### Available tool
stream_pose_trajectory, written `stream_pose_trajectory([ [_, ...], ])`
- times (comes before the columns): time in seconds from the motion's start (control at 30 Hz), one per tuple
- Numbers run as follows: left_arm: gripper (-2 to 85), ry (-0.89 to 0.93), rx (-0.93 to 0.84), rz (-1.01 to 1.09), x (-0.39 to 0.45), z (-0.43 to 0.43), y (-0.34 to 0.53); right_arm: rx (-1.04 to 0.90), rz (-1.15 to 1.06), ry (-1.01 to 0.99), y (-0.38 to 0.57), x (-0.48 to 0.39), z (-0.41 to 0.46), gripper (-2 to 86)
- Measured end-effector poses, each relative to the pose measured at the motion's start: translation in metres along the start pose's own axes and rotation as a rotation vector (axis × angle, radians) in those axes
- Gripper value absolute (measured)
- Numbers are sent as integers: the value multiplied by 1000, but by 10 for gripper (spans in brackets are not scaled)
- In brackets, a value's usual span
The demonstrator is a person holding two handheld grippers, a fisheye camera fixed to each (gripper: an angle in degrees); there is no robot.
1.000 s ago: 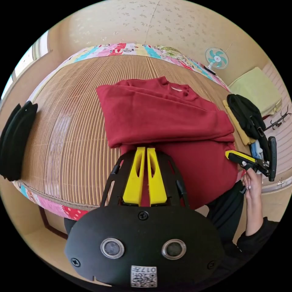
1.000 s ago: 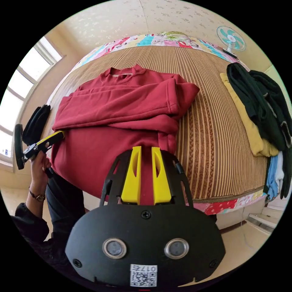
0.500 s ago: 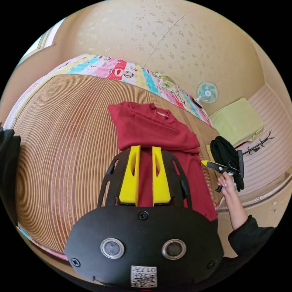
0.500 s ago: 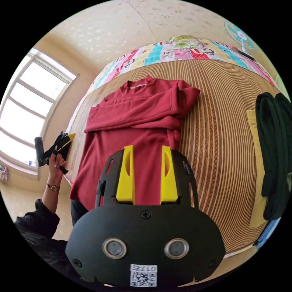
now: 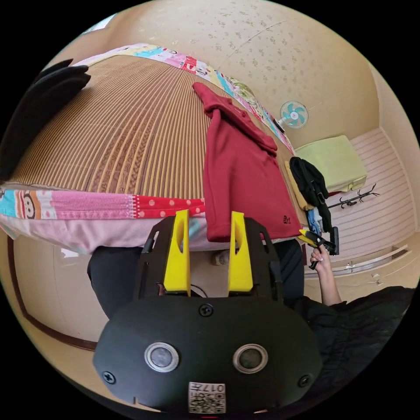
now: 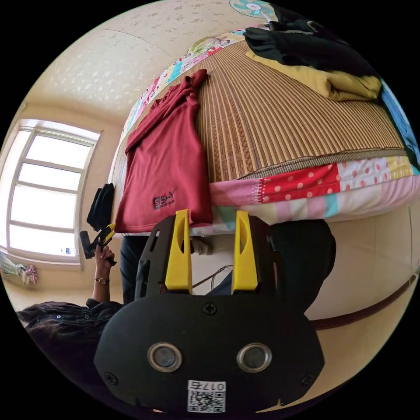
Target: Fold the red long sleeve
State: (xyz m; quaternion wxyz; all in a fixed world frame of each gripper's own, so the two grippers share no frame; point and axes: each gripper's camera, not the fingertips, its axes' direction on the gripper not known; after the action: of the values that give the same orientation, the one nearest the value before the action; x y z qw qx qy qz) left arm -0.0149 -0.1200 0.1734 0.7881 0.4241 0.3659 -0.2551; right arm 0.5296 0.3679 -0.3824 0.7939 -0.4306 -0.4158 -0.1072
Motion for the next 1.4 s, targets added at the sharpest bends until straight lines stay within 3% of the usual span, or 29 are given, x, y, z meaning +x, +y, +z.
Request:
stream_pose_trajectory([
  [0.17,50,127,-43,-68,-10,-24,-13,28,-27,-175,11,11,-11,41],
  [0.23,47,393,45,-109,-23,-66,-14,97,-52,-331,21,17,-35,37],
  [0.33,46,648,119,-101,-25,-126,-11,178,-101,-566,47,23,-81,33],
  [0.4,47,706,165,-65,-14,-168,-4,227,-204,-683,74,12,-121,30],
  [0.53,48,715,317,53,23,-257,1,323,-367,-707,106,-20,-175,28],
  [0.67,48,603,369,60,47,-274,-50,342,-381,-467,69,-56,-181,30],
  [0.83,70,482,385,-70,36,-199,-203,371,-262,-227,-56,-64,-108,50],
  [0.93,110,382,411,-192,21,-159,-246,351,-110,-118,-101,-66,-52,85],
  [1.07,111,168,289,-72,43,-115,-247,298,-238,148,-76,-105,23,71],
  [1.13,105,-71,128,-49,43,-74,-229,224,-286,251,-59,-105,63,60],
  [1.2,93,-222,61,-60,31,-58,-207,89,-316,487,-41,-87,119,44],
  [1.27,105,-205,127,-48,19,-74,-179,154,-407,524,-21,-82,128,32],
  [1.37,163,-125,191,-216,-7,-109,-134,164,-322,578,-12,-93,121,16],
  [1.4,169,-5,206,-292,-21,-116,-115,217,-326,530,-5,-104,116,14],
])
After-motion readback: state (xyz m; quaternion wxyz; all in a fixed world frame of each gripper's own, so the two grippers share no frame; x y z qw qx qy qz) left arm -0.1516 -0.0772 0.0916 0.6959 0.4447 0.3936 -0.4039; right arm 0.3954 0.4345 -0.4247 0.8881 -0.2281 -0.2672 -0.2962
